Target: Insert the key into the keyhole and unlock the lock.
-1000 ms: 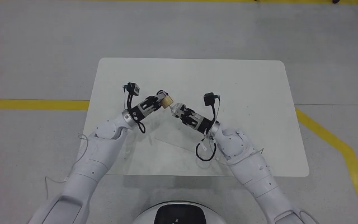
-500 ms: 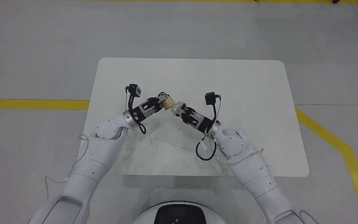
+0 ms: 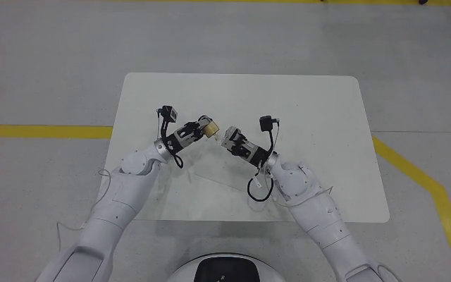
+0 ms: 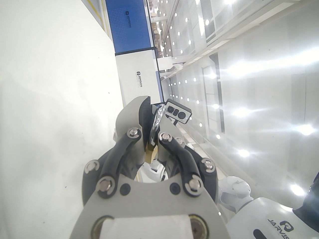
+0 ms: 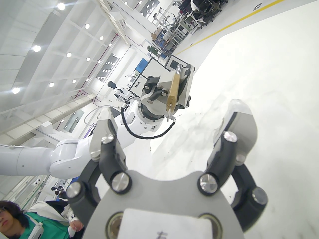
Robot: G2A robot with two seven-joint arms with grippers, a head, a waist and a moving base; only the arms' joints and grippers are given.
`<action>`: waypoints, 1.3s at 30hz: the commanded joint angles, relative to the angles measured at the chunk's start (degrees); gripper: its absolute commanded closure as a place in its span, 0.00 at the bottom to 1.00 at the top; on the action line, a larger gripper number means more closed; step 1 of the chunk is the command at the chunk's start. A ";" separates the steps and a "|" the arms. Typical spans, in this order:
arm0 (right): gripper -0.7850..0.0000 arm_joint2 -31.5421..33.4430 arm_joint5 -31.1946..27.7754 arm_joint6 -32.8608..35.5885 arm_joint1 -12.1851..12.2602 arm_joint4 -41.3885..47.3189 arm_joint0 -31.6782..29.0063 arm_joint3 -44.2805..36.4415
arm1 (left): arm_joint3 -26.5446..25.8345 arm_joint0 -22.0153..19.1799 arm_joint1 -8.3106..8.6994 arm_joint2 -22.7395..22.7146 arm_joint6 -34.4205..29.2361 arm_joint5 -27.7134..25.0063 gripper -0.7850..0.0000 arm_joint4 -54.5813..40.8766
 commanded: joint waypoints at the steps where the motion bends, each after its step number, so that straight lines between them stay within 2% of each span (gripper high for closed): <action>1: 0.00 0.00 0.00 0.00 0.00 0.00 0.00 0.00 | -0.95 1.03 0.30 -1.21 0.99 1.42 1.00 -1.04; 4: 0.00 0.14 0.48 -0.44 -0.02 0.69 -0.39 -0.54 | -2.73 2.38 0.72 -2.81 0.51 4.65 1.00 -3.35; 8: 0.00 0.48 0.81 3.73 0.15 9.21 -2.46 -3.60 | -5.27 3.75 1.17 -4.19 -2.09 11.94 1.00 -7.12; 9: 0.11 0.68 0.80 5.50 0.27 11.62 -2.89 -4.43 | -5.46 3.99 1.26 -4.41 -2.73 13.99 1.00 -7.90; 12: 0.80 1.59 -0.21 9.61 0.68 17.15 -4.10 -6.38 | -4.42 4.07 1.35 -5.04 -5.88 20.71 1.00 -12.55; 13: 1.00 1.91 -0.46 10.58 0.81 18.20 -4.36 -6.68 | -3.57 3.85 1.35 -5.29 -6.98 22.55 1.00 -14.23; 18: 1.00 2.01 -3.77 11.67 0.94 20.11 -5.27 -7.70 | 0.32 3.05 1.16 -6.70 -11.37 28.77 1.00 -22.64; 25: 1.00 -3.72 -5.16 7.17 -0.60 11.78 -2.21 -7.34 | 0.83 2.89 1.10 -6.28 -15.50 35.12 1.00 -25.67; 29: 1.00 -6.19 -4.41 4.39 -1.56 9.15 0.12 -5.09 | 0.06 3.20 1.09 -5.89 -15.44 35.15 1.00 -25.13; 39: 1.00 -7.64 -5.28 0.71 -2.73 9.39 2.91 1.12 | -1.62 3.98 1.41 -6.22 -15.19 34.38 1.00 -23.84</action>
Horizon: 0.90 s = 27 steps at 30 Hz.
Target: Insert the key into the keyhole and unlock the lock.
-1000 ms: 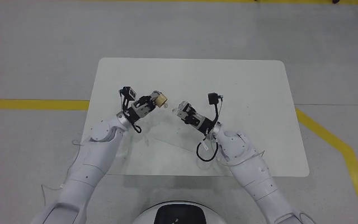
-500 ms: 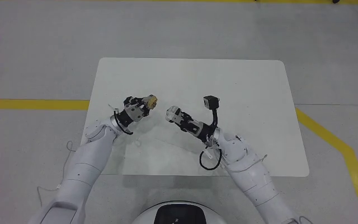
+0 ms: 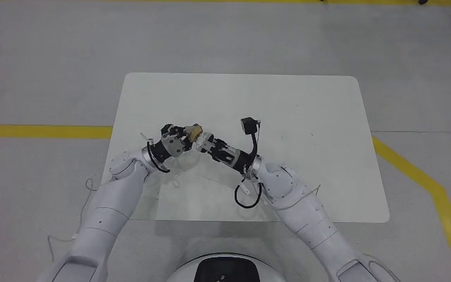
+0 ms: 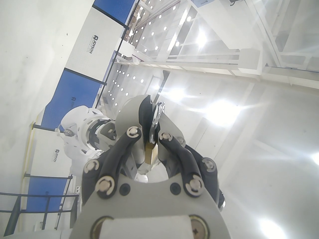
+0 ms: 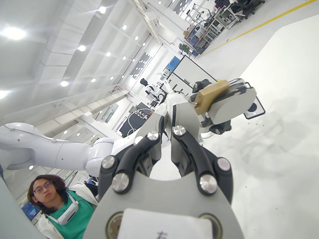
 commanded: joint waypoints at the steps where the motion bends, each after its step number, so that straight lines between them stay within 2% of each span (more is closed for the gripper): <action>1: 1.00 -0.01 -0.03 -0.39 -0.13 0.02 0.31 0.70 | -0.30 0.16 0.06 -0.10 0.33 -0.40 1.00 0.32; 13: 1.00 0.71 -0.78 -2.04 -0.40 -1.05 0.33 1.39 | -1.43 0.90 0.19 -0.47 1.21 -1.49 1.00 0.18; 14: 0.81 1.02 -1.22 -2.06 -0.31 -0.81 -0.13 0.89 | -1.44 0.96 0.16 -0.57 1.28 -1.84 1.00 -0.16; 15: 0.53 1.27 -1.74 -1.74 -0.20 -0.13 -0.67 0.27 | -1.35 0.98 0.14 -0.66 1.22 -2.05 1.00 -0.59; 16: 0.00 1.36 -1.93 -1.57 -0.16 0.20 -0.86 0.04 | -1.35 0.98 0.14 -0.66 1.22 -2.05 1.00 -0.59; 25: 0.00 1.36 -1.93 -1.57 -0.16 0.20 -0.86 0.04 | -1.35 0.98 0.14 -0.66 1.22 -2.05 1.00 -0.59; 27: 0.00 1.36 -1.93 -1.57 -0.16 0.20 -0.86 0.04 | -2.76 1.28 0.25 -1.11 3.22 -4.62 1.00 0.88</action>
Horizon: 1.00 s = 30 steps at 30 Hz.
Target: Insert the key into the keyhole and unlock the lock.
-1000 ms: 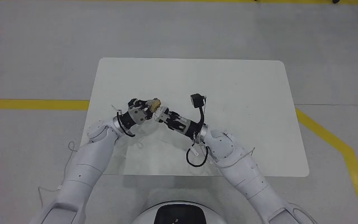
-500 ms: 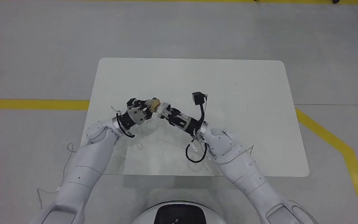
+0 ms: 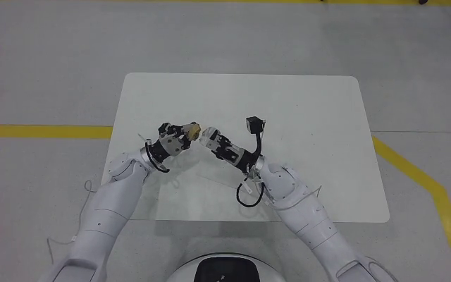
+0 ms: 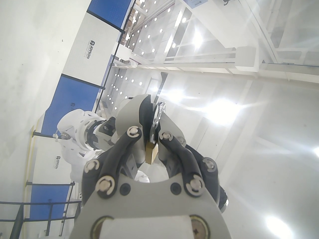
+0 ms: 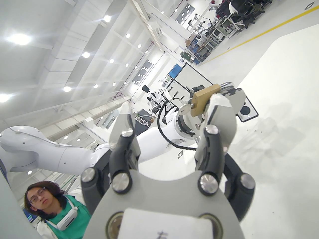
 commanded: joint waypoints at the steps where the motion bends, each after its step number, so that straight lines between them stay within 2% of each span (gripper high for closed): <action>1: 0.00 -0.39 1.00 0.69 -0.04 1.21 -0.56 -0.46 | -2.47 0.75 0.23 -0.67 2.88 -5.20 1.00 3.08; 3: 0.00 0.62 3.00 1.10 0.19 1.90 -0.76 -1.22 | -4.81 2.15 0.44 -1.67 5.44 -11.29 1.00 5.60; 4: 0.04 1.23 4.07 1.12 0.35 1.60 -1.08 -1.79 | -6.08 2.97 0.47 -1.93 6.34 -13.87 1.00 6.49; 6: 0.20 2.39 5.29 1.29 0.68 2.19 -2.28 -3.71 | -8.25 4.40 0.52 -2.48 8.02 -18.17 1.00 7.86; 7: 0.40 2.88 5.93 1.41 0.83 2.71 -3.07 -4.79 | -9.18 5.08 0.53 -2.58 8.77 -19.75 1.00 8.56; 8: 0.51 3.32 6.62 1.59 0.97 3.16 -3.80 -5.89 | -9.94 5.59 0.57 -2.71 9.63 -21.25 1.00 9.61; 13: 0.59 3.51 12.91 4.61 1.20 9.40 -6.63 -9.86 | -12.36 7.41 0.51 -2.24 13.27 -25.47 1.00 13.70; 18: 0.64 2.76 18.35 9.09 0.95 16.64 -6.03 -10.28 | -13.20 8.22 0.28 -1.28 14.47 -25.17 1.00 13.55; 23: 0.75 2.17 20.29 10.95 0.60 20.71 -5.25 -9.61 | -12.82 8.12 0.10 -1.03 14.36 -24.38 1.00 11.64; 30: 0.77 2.14 22.00 12.18 0.34 23.31 -4.59 -8.67 | -12.35 7.86 -0.03 -0.95 14.46 -24.54 1.00 11.15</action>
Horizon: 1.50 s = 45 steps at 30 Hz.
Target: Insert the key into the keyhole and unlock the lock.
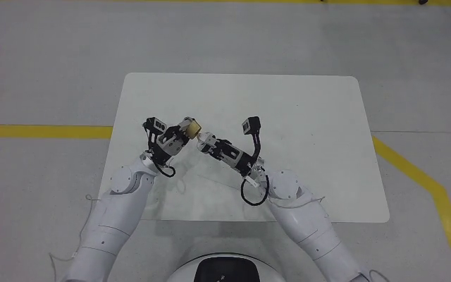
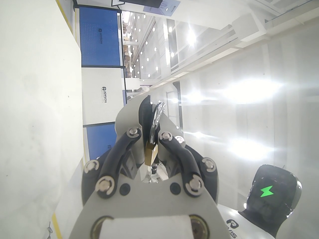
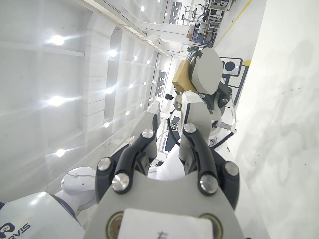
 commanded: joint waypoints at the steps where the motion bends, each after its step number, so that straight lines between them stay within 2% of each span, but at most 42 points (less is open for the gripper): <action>1: 0.78 -0.08 0.36 0.03 -0.10 0.43 0.23 0.44 | 0.06 -0.04 -0.02 -0.01 0.09 -0.26 1.00 0.11; 14: 0.78 -0.81 1.72 -0.94 -0.88 1.27 1.92 3.40 | -0.16 0.02 0.00 -0.15 1.29 -1.53 1.00 2.60; 16: 0.84 -0.87 1.86 -1.07 -0.99 1.46 2.11 3.75 | -0.15 0.02 0.00 -0.17 1.37 -1.44 1.00 2.69; 18: 0.98 -0.92 1.89 -1.08 -1.09 1.59 2.27 4.00 | -0.09 -0.07 0.01 -0.28 1.38 -1.32 1.00 2.64; 19: 1.00 -0.94 1.89 -1.06 -1.14 1.64 2.35 4.11 | -0.06 -0.10 0.01 -0.33 1.34 -1.29 1.00 2.62; 30: 1.00 -1.05 2.79 -0.33 -1.71 4.87 2.63 5.19 | 0.01 -0.30 0.03 -0.35 1.62 -2.51 1.00 4.35; 39: 1.00 -0.38 3.51 5.75 -2.66 19.26 3.24 8.89 | -0.52 -0.20 0.05 0.02 1.08 -4.40 1.00 6.39; 45: 1.00 -0.06 5.54 8.69 -3.00 22.99 4.09 11.08 | -0.63 -0.40 0.21 -0.02 0.12 -6.27 1.00 8.51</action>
